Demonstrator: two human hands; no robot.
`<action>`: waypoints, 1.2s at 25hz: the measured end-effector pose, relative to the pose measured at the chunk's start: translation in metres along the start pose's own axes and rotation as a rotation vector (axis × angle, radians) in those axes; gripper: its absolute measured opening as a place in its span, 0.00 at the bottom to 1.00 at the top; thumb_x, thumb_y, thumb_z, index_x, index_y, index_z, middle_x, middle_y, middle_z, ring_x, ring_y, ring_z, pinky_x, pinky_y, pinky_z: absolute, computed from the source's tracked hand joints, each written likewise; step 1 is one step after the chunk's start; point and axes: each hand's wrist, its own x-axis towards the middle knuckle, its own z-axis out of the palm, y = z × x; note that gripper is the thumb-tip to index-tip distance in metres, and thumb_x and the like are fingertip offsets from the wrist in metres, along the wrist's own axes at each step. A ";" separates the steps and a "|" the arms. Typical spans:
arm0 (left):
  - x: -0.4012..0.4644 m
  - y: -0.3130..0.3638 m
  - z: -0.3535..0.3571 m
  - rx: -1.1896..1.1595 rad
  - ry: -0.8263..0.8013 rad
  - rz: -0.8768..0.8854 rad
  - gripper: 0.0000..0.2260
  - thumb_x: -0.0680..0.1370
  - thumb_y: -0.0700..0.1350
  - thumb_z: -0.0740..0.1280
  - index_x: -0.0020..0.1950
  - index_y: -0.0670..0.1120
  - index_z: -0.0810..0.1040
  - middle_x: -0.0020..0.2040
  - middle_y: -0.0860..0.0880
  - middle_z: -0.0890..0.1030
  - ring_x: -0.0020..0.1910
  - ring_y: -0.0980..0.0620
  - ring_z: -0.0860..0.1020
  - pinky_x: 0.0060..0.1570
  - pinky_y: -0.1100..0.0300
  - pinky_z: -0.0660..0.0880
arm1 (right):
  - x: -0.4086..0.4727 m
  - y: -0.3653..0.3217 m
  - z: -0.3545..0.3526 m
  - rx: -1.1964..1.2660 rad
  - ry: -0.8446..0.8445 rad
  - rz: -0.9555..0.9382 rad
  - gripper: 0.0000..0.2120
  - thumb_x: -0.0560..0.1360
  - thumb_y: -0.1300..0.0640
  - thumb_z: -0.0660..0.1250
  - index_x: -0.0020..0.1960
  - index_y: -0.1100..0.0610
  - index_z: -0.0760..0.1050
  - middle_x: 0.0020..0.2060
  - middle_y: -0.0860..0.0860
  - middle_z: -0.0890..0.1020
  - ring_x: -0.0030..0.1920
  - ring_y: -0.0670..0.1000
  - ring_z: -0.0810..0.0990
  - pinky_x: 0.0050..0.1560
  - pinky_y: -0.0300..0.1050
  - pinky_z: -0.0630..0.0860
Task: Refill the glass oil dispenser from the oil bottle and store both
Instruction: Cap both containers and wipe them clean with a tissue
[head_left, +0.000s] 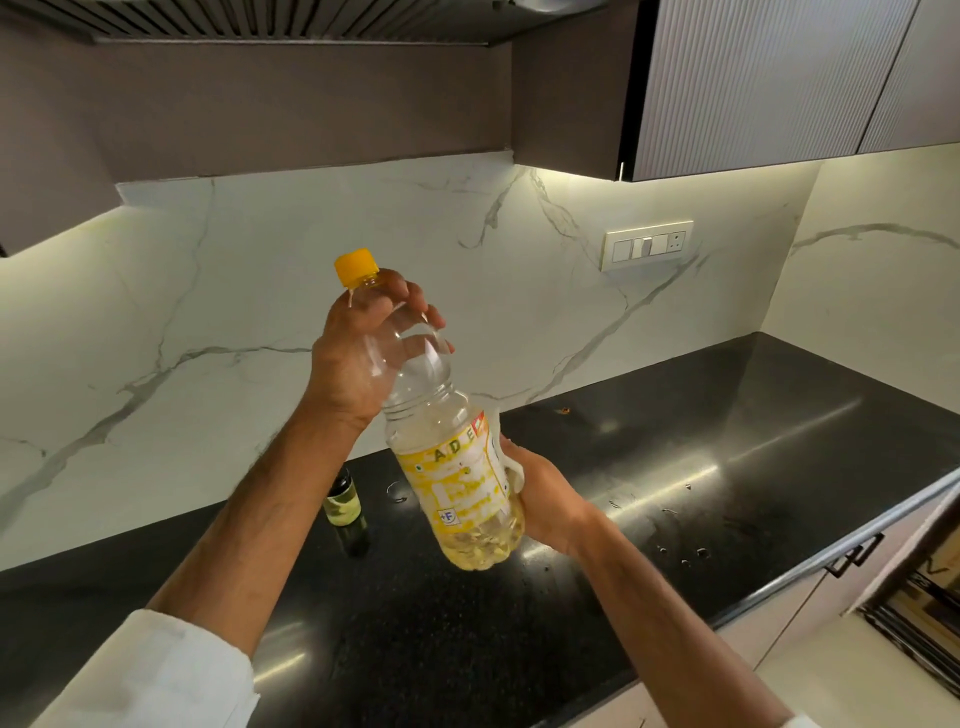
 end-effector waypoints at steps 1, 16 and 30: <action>-0.001 0.000 0.000 -0.042 -0.017 -0.005 0.15 0.67 0.52 0.79 0.47 0.47 0.82 0.44 0.48 0.81 0.46 0.45 0.82 0.46 0.46 0.81 | 0.004 0.001 -0.001 0.018 0.009 0.014 0.24 0.86 0.44 0.50 0.62 0.55 0.80 0.54 0.53 0.87 0.55 0.52 0.86 0.61 0.48 0.81; -0.008 -0.007 -0.004 -0.154 -0.026 -0.006 0.14 0.68 0.51 0.78 0.48 0.47 0.81 0.45 0.49 0.82 0.47 0.47 0.82 0.46 0.46 0.81 | 0.007 0.017 0.011 0.340 -0.185 0.237 0.28 0.85 0.48 0.50 0.70 0.67 0.76 0.68 0.66 0.77 0.70 0.64 0.76 0.76 0.59 0.66; -0.008 0.001 -0.011 0.181 0.237 0.141 0.09 0.72 0.44 0.69 0.50 0.43 0.76 0.42 0.48 0.82 0.46 0.43 0.83 0.43 0.50 0.80 | -0.023 0.055 0.010 0.328 0.325 -0.340 0.14 0.85 0.59 0.59 0.64 0.61 0.80 0.57 0.60 0.85 0.55 0.54 0.86 0.54 0.44 0.84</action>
